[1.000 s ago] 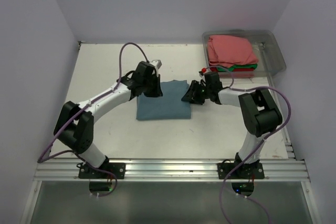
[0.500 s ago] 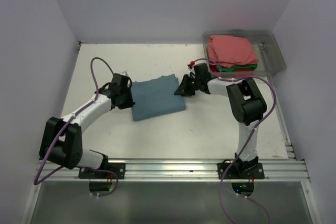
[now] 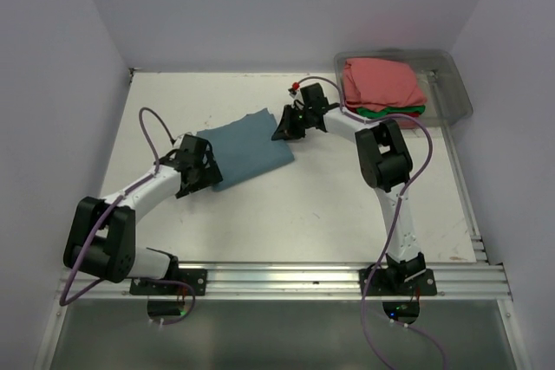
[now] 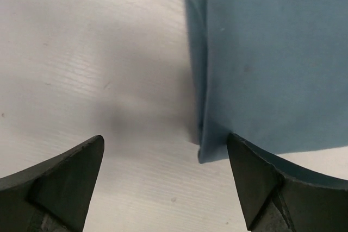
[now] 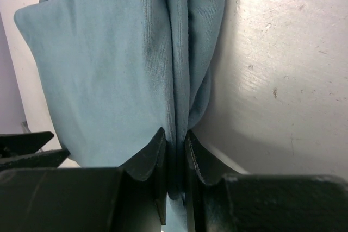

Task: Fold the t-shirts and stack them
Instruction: Put the neatly folded tshirt into the corner of the board with the left arm

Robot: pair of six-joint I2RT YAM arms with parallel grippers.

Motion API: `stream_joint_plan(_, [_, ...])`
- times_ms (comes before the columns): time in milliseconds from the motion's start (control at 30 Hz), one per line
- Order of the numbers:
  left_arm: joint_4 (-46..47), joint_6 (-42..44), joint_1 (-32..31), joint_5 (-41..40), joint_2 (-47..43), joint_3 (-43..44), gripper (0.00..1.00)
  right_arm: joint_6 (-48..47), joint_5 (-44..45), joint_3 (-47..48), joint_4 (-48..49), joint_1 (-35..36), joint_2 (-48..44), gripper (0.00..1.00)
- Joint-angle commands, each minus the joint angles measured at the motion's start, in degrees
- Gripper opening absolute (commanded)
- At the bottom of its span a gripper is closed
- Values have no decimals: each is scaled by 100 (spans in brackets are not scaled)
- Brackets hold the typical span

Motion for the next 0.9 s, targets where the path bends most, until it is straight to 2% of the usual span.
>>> stream_joint_plan(0, [613, -189, 201, -281, -161, -394, 100, -265, -235, 240, -362, -8, 47, 4])
stream_joint_plan(267, [2801, -268, 737, 421, -328, -1353, 100, -731, -401, 257, -773, -8, 12, 2])
stream_joint_plan(433, [3866, -330, 992, 1054, 242, -1293, 100, -1126, -402, 538, -1231, -8, 91, 2])
stream_joint_plan(500, [4156, -330, 1080, 1571, 706, -1092, 100, -1179, -384, 591, -1363, -8, 109, 1])
stream_joint_plan(700, [3659, -234, 1282, 2707, 2173, -28, 100, -1285, -323, 697, -1522, -8, 170, 0])
stream_joint_plan(867, [2814, 188, 1265, 3084, 2606, 727, 100, -1320, -279, 794, -1610, -8, 249, 0])
